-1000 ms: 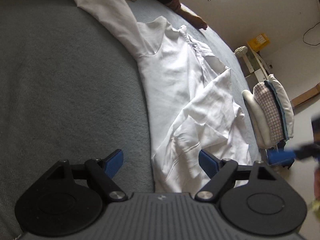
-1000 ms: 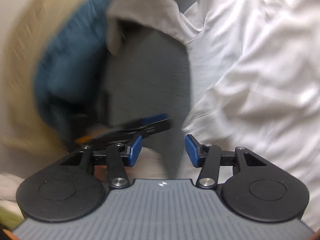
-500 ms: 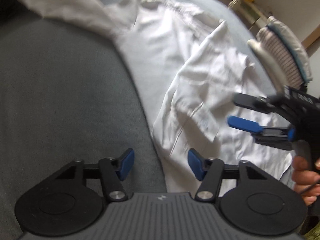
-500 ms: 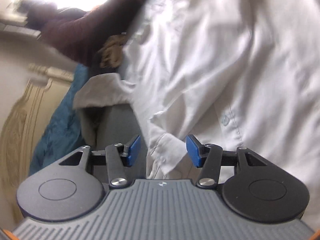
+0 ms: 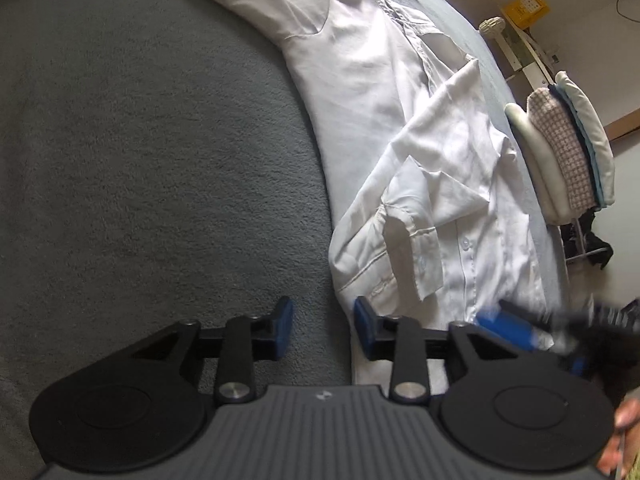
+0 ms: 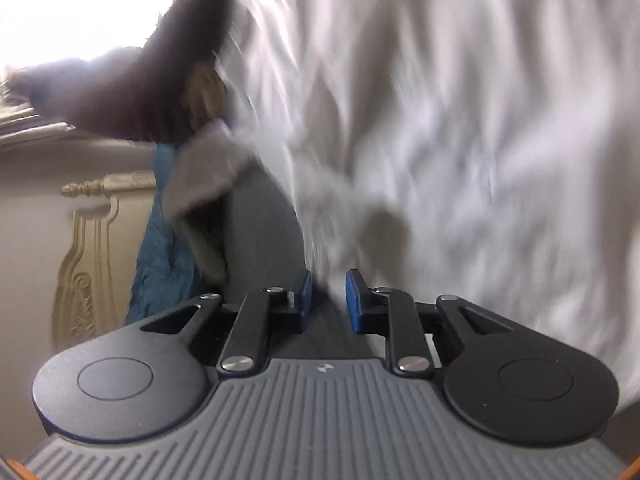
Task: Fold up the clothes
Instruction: 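Carry the held sleeve across the shirt front with the right gripper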
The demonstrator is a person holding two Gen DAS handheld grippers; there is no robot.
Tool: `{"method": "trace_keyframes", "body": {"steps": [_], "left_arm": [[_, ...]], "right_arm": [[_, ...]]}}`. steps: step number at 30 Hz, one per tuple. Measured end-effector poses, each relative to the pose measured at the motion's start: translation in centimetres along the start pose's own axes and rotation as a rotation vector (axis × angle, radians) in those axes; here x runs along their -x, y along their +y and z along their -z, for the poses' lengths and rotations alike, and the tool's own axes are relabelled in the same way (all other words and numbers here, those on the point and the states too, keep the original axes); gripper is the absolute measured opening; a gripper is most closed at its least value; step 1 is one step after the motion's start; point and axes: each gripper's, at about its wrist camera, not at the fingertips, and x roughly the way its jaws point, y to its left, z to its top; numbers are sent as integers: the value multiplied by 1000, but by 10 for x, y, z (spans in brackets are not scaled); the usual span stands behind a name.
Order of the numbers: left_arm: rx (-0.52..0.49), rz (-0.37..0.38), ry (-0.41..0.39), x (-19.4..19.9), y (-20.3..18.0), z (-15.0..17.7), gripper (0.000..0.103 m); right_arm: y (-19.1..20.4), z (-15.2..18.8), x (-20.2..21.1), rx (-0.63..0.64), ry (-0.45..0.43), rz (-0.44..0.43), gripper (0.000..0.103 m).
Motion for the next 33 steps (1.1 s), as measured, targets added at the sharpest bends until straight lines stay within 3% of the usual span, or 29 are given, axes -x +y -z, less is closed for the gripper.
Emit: {"method": "trace_keyframes", "body": {"steps": [4,7,9,10,11,15,17,20,21,23,25,27,28,29,33], "left_arm": [[23,23,-3,-7,-3,0,49],[51,46,-20,-11,-4,1,43],[66,74,-27,-11,-2,1,10],[80,84,-35,-9,1,0,5],[94,95,-42,-6,5,-2,4],[175,138,-74,5,23,-7,5],[191,127,-71,8,31,-10,23],[191,124,-41,5,35,-11,47],[186,133,-38,4,34,-10,49],[173,148,-31,1,33,-10,57],[145,131,-35,-3,28,-9,56],[113,133,-29,-5,25,-10,43],[98,139,-21,-5,24,-10,16],[89,147,-16,-5,25,-10,4],[158,196,-28,2,44,-12,8]], "right_arm": [[16,-31,-17,94,-78,43,45],[11,-39,-44,80,-26,57,48],[3,-39,-61,37,24,63,47],[1,-34,-64,16,45,58,41],[-2,-29,-66,-5,65,52,28],[1,3,-58,-30,140,15,26],[4,11,-52,-17,159,24,26],[12,5,-40,14,82,18,28],[15,0,-38,20,46,18,30],[18,-11,-38,31,-6,20,43],[19,-17,-50,41,-2,33,46],[20,-18,-66,39,33,45,46],[19,-16,-76,32,65,49,46],[19,-12,-81,24,102,47,46],[17,14,-82,-16,195,23,34]]}}
